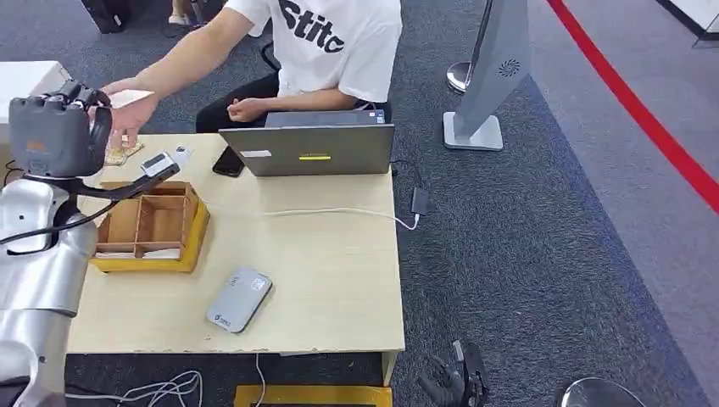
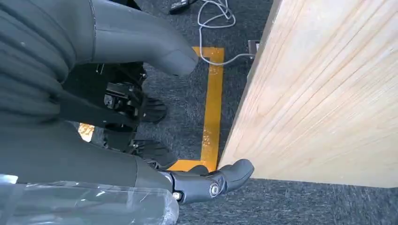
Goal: Pass the card to the sensor for recognition and then transmit it.
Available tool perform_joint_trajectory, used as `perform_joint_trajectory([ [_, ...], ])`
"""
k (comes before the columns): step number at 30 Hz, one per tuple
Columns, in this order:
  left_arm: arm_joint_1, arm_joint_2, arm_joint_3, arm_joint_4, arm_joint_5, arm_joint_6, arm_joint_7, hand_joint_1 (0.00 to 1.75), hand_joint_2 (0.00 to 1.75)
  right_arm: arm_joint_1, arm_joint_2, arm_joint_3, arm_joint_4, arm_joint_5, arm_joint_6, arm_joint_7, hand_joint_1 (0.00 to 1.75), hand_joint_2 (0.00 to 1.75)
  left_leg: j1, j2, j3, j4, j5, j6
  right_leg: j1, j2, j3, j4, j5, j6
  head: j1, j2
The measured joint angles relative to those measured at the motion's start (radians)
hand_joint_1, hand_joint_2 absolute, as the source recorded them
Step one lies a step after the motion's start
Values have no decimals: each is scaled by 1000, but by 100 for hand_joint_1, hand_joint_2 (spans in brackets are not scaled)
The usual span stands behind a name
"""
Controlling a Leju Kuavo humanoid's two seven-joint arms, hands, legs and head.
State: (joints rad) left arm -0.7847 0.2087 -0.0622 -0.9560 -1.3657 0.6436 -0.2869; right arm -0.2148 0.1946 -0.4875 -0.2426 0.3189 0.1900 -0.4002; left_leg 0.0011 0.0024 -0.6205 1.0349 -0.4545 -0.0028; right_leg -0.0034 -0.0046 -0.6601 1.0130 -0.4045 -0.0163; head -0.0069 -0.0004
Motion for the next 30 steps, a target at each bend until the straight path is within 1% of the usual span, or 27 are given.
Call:
perform_joint_trajectory([
  [2, -9, -2, -14, 1, 2, -5, 6, 175, 175, 0, 0, 1, 0, 1, 1, 0, 0, 175, 0, 0, 0, 0, 0, 0, 0, 0, 0, 0, 0, 0, 0, 0],
  [4, -29, -5, -33, 18, -7, -24, 29, 175, 175, -1, 0, 4, 0, 6, 2, 6, 0, 175, 0, 0, 0, 0, 0, 0, 0, 0, -1, 0, 0, 0, 0, 0],
  [6, -67, -13, -47, 66, -23, -46, 61, 175, 175, -5, 1, 11, 0, 11, 2, 15, 0, 175, 0, 0, 0, 0, 1, -1, 0, 0, -1, 0, 0, 0, 0, 0],
  [8, -112, -31, -67, 153, -44, -64, 93, 175, 175, -11, 3, 23, 0, 21, -1, 26, 0, 175, 0, 0, 0, 0, 1, -1, 0, -1, -1, 0, 0, 0, 0, 0],
  [11, -163, -66, -85, 250, -50, -46, 107, 175, 175, -21, 8, 32, 0, 30, -19, 32, 0, 175, 0, -1, -1, 0, 2, 0, 0, -1, 0, 0, 1, 0, 0, 0],
  [14, -170, -87, -101, 305, -52, -23, 111, 175, 175, -23, 11, 42, 0, 28, -12, 31, 0, 175, 0, 1, 0, 0, 2, 0, 0, 1, 0, 0, 2, 0, 0, 0],
  [15, -170, -91, -103, 317, -48, -14, 111, 7, 175, -23, 11, 43, 0, 27, -9, 31, 0, 175, 0, 1, 0, 0, 2, 0, 0, 1, 0, 0, 2, 0, 0, 0],
  [16, -170, -93, -105, 328, -42, -7, 110, 0, 175, -22, 11, 45, 0, 26, -7, 31, 0, 175, 0, 1, 0, 0, 2, 0, 0, 1, 0, 0, 2, 0, 0, 0],
  [18, -169, -94, -106, 344, -32, 1, 108, 0, 175, -22, 11, 45, 0, 20, -3, 31, 0, 175, 0, 1, -1, 0, 2, 0, 0, 2, 0, 0, 2, 0, 0, 0],
  [20, -165, -91, -106, 352, -18, 23, 104, 0, 175, -22, 11, 45, 0, 19, -2, 29, 0, 175, 0, 1, -1, 0, 2, 0, 0, 2, 0, 0, 2, 0, 0, 0],
  [22, -156, -82, -106, 352, -5, 41, 86, 0, 175, -21, 11, 45, 1, 19, -3, 26, 0, 175, 0, 1, -1, -1, 1, 0, 0, 1, -1, 0, 1, 0, 0, 0],
  [24, -136, -68, -106, 349, -1, 45, 84, 0, 175, -20, 11, 45, 1, 16, -9, 22, 0, 175, 0, 1, -1, -1, 1, 0, 0, 2, -1, 0, 1, 0, 0, 0],
  [30, -35, -12, -98, 289, 2, 47, 66, 0, 175, -10, 10, 45, 0, 8, -14, 15, 0, 175, 0, 2, -1, -1, 1, 0, 0, 2, -1, 0, 1, -1, 0, 0],
])
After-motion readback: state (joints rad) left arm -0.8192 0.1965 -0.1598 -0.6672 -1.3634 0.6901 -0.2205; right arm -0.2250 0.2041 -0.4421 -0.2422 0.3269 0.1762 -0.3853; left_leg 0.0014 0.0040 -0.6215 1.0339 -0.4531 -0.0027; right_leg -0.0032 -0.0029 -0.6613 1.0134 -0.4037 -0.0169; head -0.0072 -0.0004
